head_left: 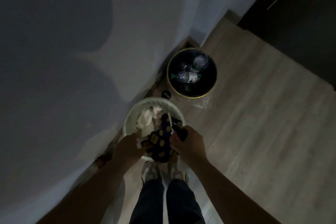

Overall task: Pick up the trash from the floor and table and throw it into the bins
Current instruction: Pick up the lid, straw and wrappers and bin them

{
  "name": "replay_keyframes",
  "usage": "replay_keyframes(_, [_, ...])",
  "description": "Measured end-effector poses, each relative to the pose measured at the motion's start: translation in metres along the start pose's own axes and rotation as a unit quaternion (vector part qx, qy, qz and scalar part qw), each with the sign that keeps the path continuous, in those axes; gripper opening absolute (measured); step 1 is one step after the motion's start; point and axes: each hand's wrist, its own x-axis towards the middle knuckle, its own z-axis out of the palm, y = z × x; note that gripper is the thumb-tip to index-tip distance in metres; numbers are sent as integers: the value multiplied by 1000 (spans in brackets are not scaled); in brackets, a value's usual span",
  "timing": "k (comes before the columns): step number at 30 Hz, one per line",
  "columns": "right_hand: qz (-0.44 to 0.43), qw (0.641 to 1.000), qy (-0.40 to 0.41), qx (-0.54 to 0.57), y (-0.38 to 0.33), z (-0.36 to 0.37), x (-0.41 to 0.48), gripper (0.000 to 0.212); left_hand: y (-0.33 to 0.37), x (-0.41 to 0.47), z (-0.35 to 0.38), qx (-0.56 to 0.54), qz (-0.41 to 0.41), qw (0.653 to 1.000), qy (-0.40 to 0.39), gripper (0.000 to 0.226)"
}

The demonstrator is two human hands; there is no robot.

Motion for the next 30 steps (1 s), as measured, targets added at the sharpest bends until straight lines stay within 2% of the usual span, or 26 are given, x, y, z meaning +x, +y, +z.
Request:
replay_keyframes(6, [-29, 985, -75, -155, -4, 47, 47, 35, -31, 7, 5, 32, -2, 999, 9, 36])
replay_keyframes(10, [-35, 967, -142, -208, -10, 63, 70, 71, -40, 10, 6, 22, -10, 999, 42, 29])
replay_keyframes(12, [-29, 965, -161, -206, -11, 63, 70, 79, -41, 9, 5, 16, -11, 999, 47, 29])
replay_keyframes(15, [-42, 966, -166, -193, -11, 54, 62, 73, -40, 0, 3, 15, -2, 999, 48, 33])
replay_keyframes(21, [-106, 946, -138, -273, -21, 12, 18, 51, -23, -41, -7, 34, 26, 998, 53, 38])
replay_keyframes(26, [-177, 917, -122, -336, -43, -26, -42, 44, 2, -104, -25, 82, 45, 994, 62, 41])
replay_keyframes(30, [-224, 881, -149, -390, -73, -64, -102, 46, 27, -170, -41, 98, 64, 987, 109, 44])
